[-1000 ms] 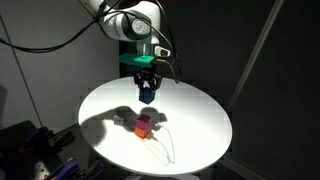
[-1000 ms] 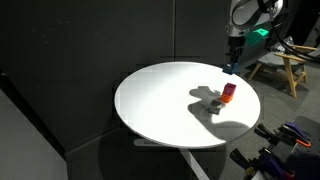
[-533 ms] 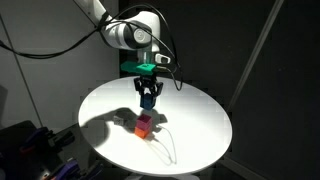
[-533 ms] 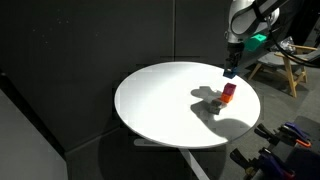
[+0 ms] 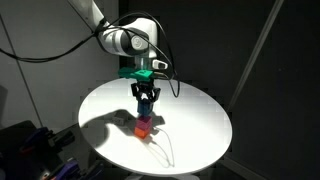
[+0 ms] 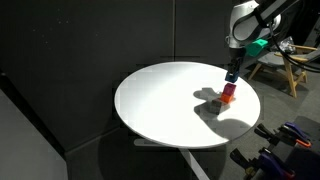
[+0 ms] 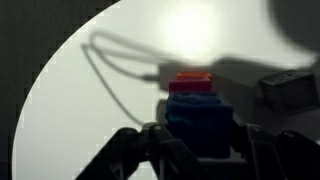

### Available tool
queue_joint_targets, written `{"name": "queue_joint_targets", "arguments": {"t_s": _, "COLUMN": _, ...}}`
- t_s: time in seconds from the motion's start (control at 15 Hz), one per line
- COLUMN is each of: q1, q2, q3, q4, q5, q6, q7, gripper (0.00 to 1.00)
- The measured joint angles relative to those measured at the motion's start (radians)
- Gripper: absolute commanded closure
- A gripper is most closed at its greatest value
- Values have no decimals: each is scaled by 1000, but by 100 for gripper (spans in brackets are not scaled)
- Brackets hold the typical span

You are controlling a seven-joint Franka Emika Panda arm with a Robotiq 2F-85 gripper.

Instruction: Put the blue block on the pink block

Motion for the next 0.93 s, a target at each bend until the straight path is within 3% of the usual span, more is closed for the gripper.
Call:
{"name": "queue_joint_targets", "arguments": {"t_s": 0.87, "q1": 0, "q2": 22, "q3": -12, "q4": -9, "q5": -22, "q6": 9, "q7": 0, "gripper": 69}}
{"name": "queue_joint_targets", "arguments": {"t_s": 0.93, "q1": 0, "q2": 23, "q3": -12, "q4": -9, "q5": -22, "q6": 9, "q7": 0, "gripper": 38}}
